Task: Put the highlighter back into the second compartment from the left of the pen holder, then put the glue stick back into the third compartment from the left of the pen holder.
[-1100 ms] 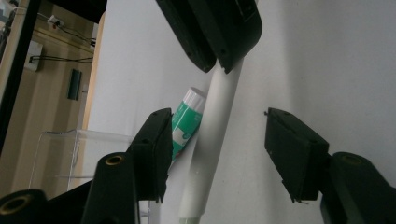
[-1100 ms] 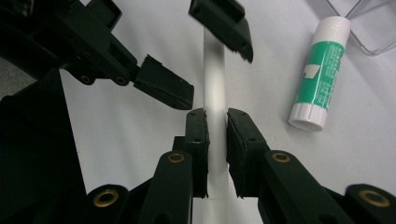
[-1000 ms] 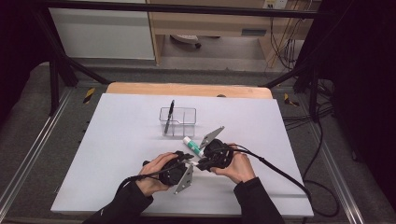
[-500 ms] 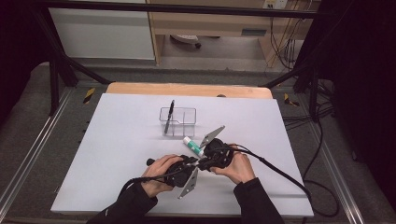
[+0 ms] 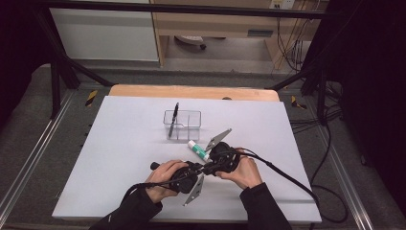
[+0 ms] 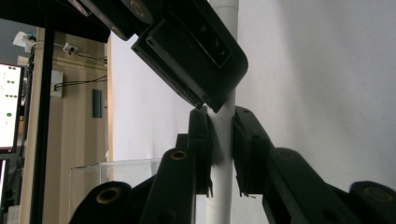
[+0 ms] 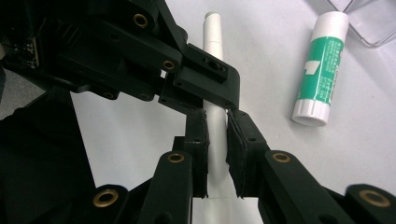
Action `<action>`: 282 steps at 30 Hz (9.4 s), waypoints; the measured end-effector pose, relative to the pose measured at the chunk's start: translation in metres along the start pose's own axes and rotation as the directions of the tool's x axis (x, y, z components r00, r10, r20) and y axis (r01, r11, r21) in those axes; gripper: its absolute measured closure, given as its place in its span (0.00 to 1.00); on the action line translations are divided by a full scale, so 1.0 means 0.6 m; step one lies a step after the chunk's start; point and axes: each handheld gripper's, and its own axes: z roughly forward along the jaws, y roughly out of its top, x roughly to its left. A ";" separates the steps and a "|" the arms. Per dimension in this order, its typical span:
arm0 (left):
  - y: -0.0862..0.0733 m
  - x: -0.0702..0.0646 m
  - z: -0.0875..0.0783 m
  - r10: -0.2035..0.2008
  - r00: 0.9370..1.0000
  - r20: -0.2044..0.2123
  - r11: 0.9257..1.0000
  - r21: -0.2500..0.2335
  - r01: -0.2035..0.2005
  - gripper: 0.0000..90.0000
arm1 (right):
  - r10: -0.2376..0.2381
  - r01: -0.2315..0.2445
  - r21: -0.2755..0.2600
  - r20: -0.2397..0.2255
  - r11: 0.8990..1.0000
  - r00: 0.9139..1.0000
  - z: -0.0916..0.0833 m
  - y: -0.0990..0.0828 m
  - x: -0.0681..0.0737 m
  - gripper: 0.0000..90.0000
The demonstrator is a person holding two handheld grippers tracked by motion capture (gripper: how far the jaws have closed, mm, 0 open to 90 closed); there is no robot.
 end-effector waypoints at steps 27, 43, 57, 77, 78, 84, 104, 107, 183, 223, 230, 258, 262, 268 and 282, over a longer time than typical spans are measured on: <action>-0.081 0.006 -0.019 -0.287 0.958 -0.026 0.954 0.083 0.288 0.86 | 0.128 -0.089 -0.241 0.151 0.967 0.980 -0.056 -0.093 -0.047 0.18; -0.095 0.022 -0.029 -0.537 0.842 -0.049 0.842 0.025 0.538 0.86 | 0.237 -0.179 -0.267 0.203 0.947 0.950 -0.034 -0.175 -0.087 0.03; -0.122 0.052 -0.047 -0.794 0.605 -0.054 0.607 -0.098 0.788 0.86 | 0.279 -0.201 -0.327 0.211 0.923 0.937 -0.038 -0.236 -0.095 0.01; -0.141 0.116 -0.055 -0.910 0.413 -0.046 0.412 -0.236 0.880 0.86 | 0.310 -0.231 -0.325 0.216 0.917 0.926 -0.046 -0.271 -0.102 0.01; -0.140 0.119 -0.055 -0.909 0.413 -0.049 0.412 -0.238 0.880 0.86 | 0.307 -0.228 -0.325 0.218 0.918 0.926 -0.046 -0.272 -0.102 0.01; -0.140 0.140 -0.051 -0.917 0.396 -0.053 0.396 -0.248 0.884 0.86 | 0.310 -0.230 -0.331 0.212 0.915 0.927 -0.049 -0.273 -0.102 0.01; -0.147 0.200 -0.014 -0.949 0.309 -0.060 0.314 -0.273 0.909 0.86 | 0.302 -0.224 -0.327 0.211 0.918 0.930 -0.047 -0.274 -0.103 0.01; -0.148 0.211 -0.009 -0.951 0.303 -0.069 0.310 -0.273 0.911 0.86 | 0.303 -0.226 -0.329 0.207 0.917 0.930 -0.047 -0.273 -0.103 0.01; -0.211 0.157 -0.024 -0.937 0.341 -0.073 0.346 -0.087 0.934 0.31 | 0.302 -0.228 -0.319 0.206 0.920 0.931 -0.045 -0.273 -0.101 0.01; -0.310 -0.056 -0.103 -0.949 0.307 -0.074 0.308 0.000 0.952 0.07 | 0.277 -0.213 -0.281 0.211 0.936 0.937 -0.014 -0.204 -0.093 0.01; -0.320 -0.068 -0.105 -0.953 0.291 -0.080 0.292 0.008 0.956 0.07 | 0.250 -0.191 -0.257 0.220 0.947 0.943 -0.005 -0.165 -0.084 0.01; -0.337 -0.079 -0.113 -0.960 0.269 -0.082 0.268 0.016 0.963 0.07 | 0.140 -0.106 -0.137 0.261 0.985 0.955 0.045 0.000 -0.077 0.03; -0.339 -0.078 -0.115 -0.961 0.266 -0.083 0.266 0.010 0.964 0.07 | 0.142 -0.116 -0.111 0.261 0.987 0.955 0.060 0.019 -0.085 0.04; -0.341 -0.078 -0.117 -0.961 0.264 -0.080 0.264 0.006 0.964 0.07 | 0.131 -0.117 -0.071 0.243 0.991 0.961 0.083 0.043 -0.093 0.07; -0.342 -0.079 -0.121 -0.962 0.262 -0.081 0.263 0.001 0.965 0.07 | 0.135 -0.136 -0.012 0.227 0.991 0.964 0.116 0.071 -0.112 0.21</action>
